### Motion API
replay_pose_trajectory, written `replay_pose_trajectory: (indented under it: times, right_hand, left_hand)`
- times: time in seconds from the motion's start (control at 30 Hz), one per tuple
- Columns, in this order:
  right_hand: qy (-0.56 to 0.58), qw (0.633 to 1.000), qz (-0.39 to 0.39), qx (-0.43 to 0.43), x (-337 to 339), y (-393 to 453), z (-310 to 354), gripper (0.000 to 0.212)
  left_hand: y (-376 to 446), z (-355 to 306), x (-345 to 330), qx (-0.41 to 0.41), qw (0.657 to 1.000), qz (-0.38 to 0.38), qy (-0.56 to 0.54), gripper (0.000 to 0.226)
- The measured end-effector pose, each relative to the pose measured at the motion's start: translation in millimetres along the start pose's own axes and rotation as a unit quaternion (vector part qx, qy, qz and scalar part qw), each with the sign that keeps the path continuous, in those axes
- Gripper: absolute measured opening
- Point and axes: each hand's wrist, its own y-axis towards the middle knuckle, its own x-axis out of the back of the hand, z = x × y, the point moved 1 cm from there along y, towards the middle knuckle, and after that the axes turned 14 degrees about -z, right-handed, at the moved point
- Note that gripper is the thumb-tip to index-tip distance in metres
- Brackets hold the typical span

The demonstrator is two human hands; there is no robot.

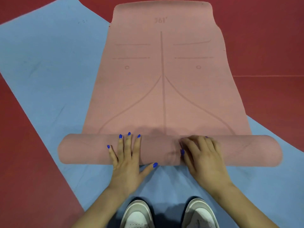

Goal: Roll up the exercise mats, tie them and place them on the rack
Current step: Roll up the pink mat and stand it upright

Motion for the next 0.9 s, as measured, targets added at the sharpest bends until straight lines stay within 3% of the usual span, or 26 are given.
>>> replay_pose_trajectory:
  times: [0.13,0.27,0.33,0.43,0.57,0.67,0.8,0.9]
  right_hand:
    - [0.004,1.0,-0.005,-0.017,0.5,-26.8,15.1,0.039]
    - [-0.066,0.996,0.065,-0.01,-10.7,-30.9,15.5,0.061]
    - [-0.118,0.986,0.119,0.017,-18.8,-23.8,13.4,0.077]
    - [-0.156,0.972,0.175,0.021,-27.7,-3.0,13.9,0.091]
    - [-0.152,0.964,0.217,0.002,-44.0,36.1,5.9,0.104]
    - [-0.159,0.947,0.279,-0.008,-50.8,67.9,0.4,0.135]
    - [-0.15,0.906,0.394,-0.03,-60.0,94.2,-5.5,0.127]
    - [-0.079,0.917,0.388,-0.054,-63.7,112.5,-16.2,0.122]
  left_hand:
    - [18.0,2.2,3.0,-0.011,1.0,0.016,-0.017,0.094]
    - [51.1,4.5,22.5,0.021,0.996,0.02,-0.082,0.11]
    - [68.0,10.1,33.4,0.028,0.986,0.076,-0.143,0.108]
    - [77.8,20.7,47.2,-0.004,0.981,0.039,-0.188,0.097]
    - [65.0,27.0,46.8,-0.077,0.989,-0.031,-0.126,0.076]
    - [54.4,25.0,36.2,-0.126,0.99,-0.031,-0.059,0.068]
    - [61.3,24.7,21.4,-0.122,0.992,-0.006,-0.021,0.082]
    - [83.2,25.1,15.7,-0.129,0.992,-0.005,-0.003,0.099]
